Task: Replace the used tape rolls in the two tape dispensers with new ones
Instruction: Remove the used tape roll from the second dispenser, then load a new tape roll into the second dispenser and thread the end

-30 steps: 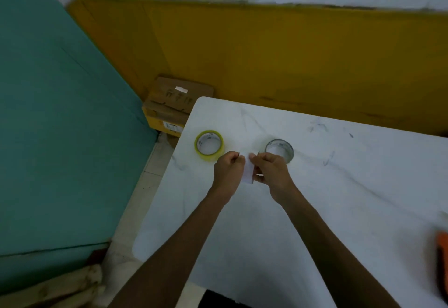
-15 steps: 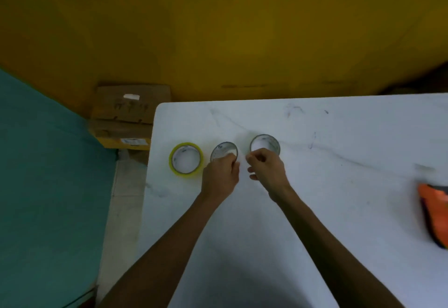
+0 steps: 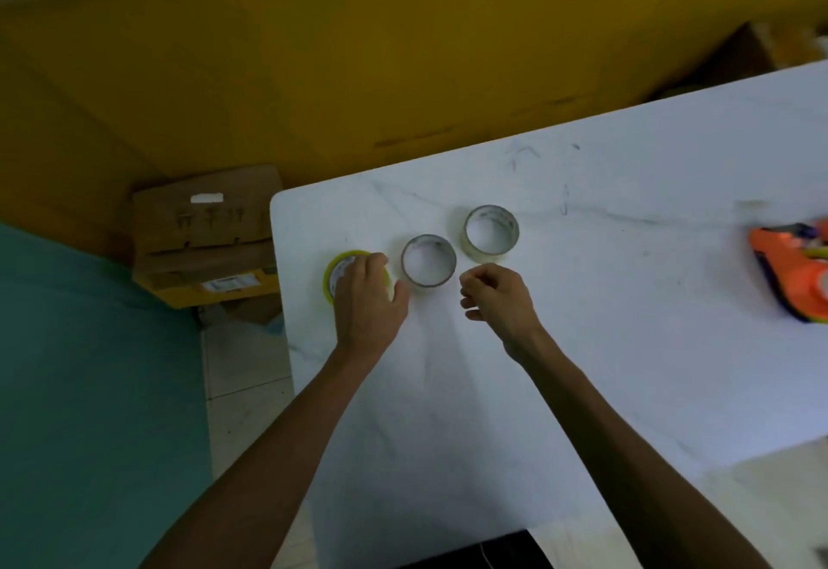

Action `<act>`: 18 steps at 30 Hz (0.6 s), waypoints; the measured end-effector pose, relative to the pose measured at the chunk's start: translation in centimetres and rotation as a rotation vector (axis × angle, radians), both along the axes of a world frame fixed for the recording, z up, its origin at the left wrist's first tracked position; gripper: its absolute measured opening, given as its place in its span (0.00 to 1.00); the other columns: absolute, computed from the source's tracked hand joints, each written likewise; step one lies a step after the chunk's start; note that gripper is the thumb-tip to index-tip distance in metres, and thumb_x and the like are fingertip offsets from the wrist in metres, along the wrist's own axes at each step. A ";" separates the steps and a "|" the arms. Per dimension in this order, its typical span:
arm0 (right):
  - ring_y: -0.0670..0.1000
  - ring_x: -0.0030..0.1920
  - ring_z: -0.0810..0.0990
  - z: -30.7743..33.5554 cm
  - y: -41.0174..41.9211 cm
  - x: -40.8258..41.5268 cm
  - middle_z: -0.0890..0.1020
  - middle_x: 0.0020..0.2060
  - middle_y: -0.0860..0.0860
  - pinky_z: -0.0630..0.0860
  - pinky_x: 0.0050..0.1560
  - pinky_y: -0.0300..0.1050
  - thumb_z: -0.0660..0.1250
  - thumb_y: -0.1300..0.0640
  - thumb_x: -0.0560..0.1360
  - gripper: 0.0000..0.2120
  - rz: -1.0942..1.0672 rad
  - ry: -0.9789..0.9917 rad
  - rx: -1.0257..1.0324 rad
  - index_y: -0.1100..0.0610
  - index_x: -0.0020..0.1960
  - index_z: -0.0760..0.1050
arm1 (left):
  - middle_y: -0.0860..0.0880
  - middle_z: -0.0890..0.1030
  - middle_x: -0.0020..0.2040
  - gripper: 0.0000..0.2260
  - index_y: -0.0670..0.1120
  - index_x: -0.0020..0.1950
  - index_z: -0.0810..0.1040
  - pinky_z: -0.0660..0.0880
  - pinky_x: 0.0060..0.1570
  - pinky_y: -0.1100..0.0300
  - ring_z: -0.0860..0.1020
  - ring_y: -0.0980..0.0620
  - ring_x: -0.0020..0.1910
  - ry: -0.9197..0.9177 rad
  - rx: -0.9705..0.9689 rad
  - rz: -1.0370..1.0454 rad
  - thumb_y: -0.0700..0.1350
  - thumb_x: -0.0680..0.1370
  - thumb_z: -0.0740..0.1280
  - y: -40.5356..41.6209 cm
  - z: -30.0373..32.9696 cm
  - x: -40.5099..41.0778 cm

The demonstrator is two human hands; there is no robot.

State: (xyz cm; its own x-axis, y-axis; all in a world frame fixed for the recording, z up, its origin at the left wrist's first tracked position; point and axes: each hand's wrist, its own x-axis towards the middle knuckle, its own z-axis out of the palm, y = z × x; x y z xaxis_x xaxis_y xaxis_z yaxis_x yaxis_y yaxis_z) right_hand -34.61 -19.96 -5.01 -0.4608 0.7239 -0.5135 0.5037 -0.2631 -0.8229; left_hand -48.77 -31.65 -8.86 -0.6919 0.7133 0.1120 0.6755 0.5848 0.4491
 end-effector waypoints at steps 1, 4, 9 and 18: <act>0.50 0.39 0.82 0.0 -0.4 -0.1 0.82 0.39 0.53 0.79 0.38 0.41 0.63 0.57 0.75 0.06 -0.002 0.006 -0.012 0.56 0.45 0.78 | 0.41 0.79 0.48 0.14 0.41 0.51 0.74 0.75 0.44 0.53 0.77 0.42 0.48 -0.021 -0.037 -0.014 0.48 0.71 0.69 -0.8 -0.4 -0.5; 0.50 0.39 0.82 -0.1 -1.2 0.0 0.82 0.39 0.52 0.80 0.39 0.42 0.63 0.57 0.76 0.06 -0.005 0.018 -0.036 0.55 0.44 0.78 | 0.38 0.81 0.48 0.20 0.38 0.54 0.75 0.78 0.44 0.51 0.79 0.39 0.48 -0.083 -0.122 -0.106 0.50 0.69 0.73 -2.8 -1.5 -1.1; 0.50 0.39 0.82 -0.6 -1.6 1.6 0.82 0.39 0.51 0.80 0.40 0.41 0.63 0.57 0.76 0.06 -0.006 0.005 -0.059 0.55 0.44 0.77 | 0.39 0.82 0.37 0.18 0.35 0.54 0.79 0.76 0.57 0.43 0.80 0.39 0.38 -0.004 -0.263 -0.302 0.33 0.65 0.71 -4.8 -1.9 -1.5; 0.51 0.40 0.82 1.1 -1.4 2.2 0.82 0.39 0.51 0.81 0.39 0.41 0.64 0.57 0.76 0.04 0.023 0.064 -0.021 0.54 0.45 0.77 | 0.37 0.81 0.45 0.11 0.38 0.56 0.76 0.77 0.41 0.47 0.79 0.38 0.44 -0.287 -0.085 -0.011 0.40 0.75 0.66 -3.4 3.5 0.3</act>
